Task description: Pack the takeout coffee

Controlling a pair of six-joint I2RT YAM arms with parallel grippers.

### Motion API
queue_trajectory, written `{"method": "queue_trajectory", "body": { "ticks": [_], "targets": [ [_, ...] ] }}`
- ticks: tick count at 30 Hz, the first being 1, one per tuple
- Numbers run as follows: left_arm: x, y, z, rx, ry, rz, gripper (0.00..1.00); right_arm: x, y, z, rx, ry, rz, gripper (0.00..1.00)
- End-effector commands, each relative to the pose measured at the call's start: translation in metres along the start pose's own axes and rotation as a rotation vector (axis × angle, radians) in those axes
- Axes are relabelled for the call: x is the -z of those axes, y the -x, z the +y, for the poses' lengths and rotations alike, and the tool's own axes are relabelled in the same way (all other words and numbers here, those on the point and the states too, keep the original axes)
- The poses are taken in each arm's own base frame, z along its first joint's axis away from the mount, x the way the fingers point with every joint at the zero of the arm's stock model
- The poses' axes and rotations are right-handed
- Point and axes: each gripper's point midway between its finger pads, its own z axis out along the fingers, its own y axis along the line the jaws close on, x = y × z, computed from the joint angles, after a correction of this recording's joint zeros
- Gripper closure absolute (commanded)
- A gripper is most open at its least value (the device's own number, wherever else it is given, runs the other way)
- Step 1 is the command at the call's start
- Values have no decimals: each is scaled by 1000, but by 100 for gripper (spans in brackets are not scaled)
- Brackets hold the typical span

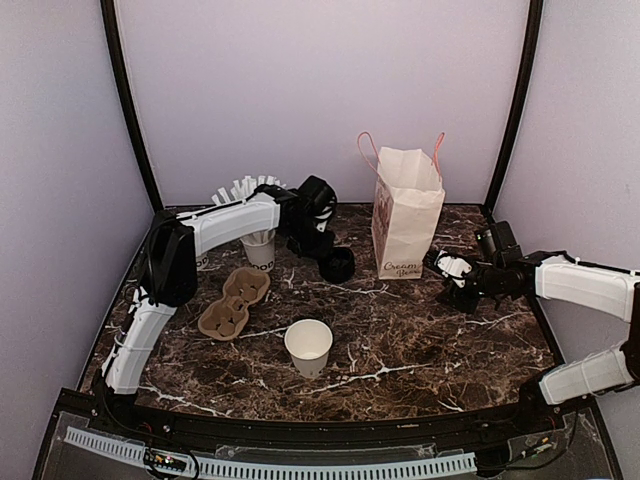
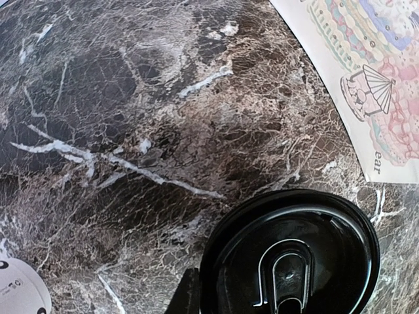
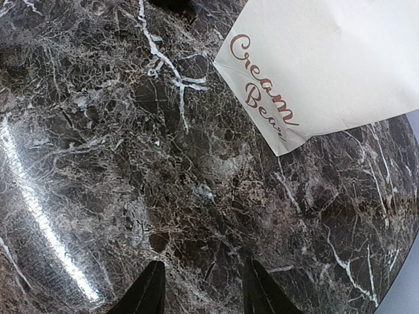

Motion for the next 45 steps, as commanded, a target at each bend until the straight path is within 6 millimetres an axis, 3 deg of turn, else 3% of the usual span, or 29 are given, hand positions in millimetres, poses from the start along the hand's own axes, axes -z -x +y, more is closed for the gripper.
{"method": "queue_trajectory", "body": {
  "ticks": [1, 6, 9, 12, 13, 14, 15, 18, 19, 23, 26, 29, 34, 45],
  "targets": [
    [32, 14, 2, -6, 8, -31, 90, 0, -1, 2, 15, -5, -1, 58],
    [64, 21, -7, -21, -46, -69, 92, 0, -1, 2, 16, -5, -1, 58],
    [65, 15, -4, -46, -30, -68, 91, 0, 1, 3, 14, 0, -9, 58],
    [80, 7, -26, -82, -159, -57, 92, 4, 14, 7, -4, 29, -57, 58],
    [70, -2, -24, -88, -161, -60, 92, 6, 21, 7, -14, 38, -84, 58],
    [85, 4, -24, -92, -169, -109, 92, 9, 30, 8, -21, 57, -114, 58],
    [81, 0, -23, -105, -176, -119, 93, 12, 42, 13, -14, 89, -149, 57],
    [99, -6, -37, -144, -275, -125, 93, 15, 73, 30, 34, 190, -193, 56],
    [96, -12, -38, -148, -290, -123, 93, 13, 84, 35, 46, 213, -199, 56],
    [115, -19, -48, -145, -377, -163, 93, 10, 139, 53, 58, 304, -289, 54],
    [123, -22, -53, -118, -424, -183, 93, 7, 175, 58, 24, 350, -347, 51],
    [129, -34, -56, -101, -468, -179, 92, 4, 200, 63, 11, 399, -383, 45],
    [136, -40, -56, -80, -492, -193, 92, 5, 230, 66, -27, 427, -433, 45],
    [143, -40, -58, -52, -515, -215, 92, -23, 226, 66, -95, 425, -369, 45]
  ]
}}
